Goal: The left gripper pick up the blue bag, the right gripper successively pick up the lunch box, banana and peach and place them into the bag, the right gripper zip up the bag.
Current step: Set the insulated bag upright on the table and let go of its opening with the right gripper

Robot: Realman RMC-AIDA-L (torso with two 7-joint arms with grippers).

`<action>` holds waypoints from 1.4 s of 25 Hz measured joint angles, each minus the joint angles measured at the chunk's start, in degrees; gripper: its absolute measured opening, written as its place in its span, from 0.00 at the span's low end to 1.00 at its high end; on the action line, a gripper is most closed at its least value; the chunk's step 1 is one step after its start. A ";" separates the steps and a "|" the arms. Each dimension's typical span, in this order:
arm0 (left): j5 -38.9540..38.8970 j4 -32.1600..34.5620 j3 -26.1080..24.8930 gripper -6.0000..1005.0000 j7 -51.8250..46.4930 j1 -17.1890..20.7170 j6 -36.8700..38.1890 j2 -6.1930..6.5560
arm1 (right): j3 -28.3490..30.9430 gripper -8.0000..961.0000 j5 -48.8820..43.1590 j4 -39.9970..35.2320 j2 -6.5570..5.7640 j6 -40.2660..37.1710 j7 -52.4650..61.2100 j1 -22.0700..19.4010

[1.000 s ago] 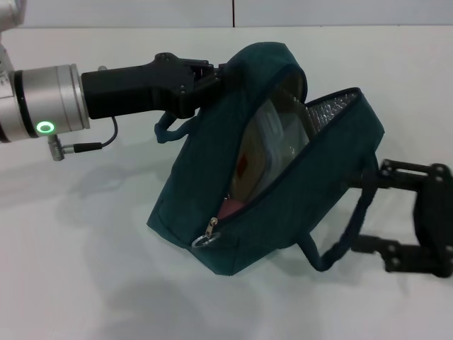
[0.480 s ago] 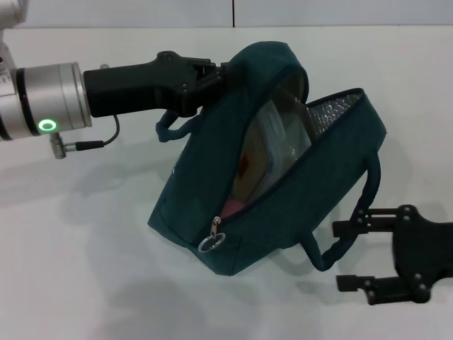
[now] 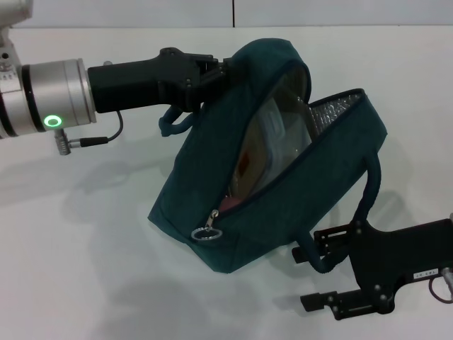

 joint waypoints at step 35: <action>-10.33 -19.08 -3.30 0.05 36.04 8.67 11.90 -0.20 | 12.67 0.09 20.50 1.75 -3.34 0.94 -2.51 -5.80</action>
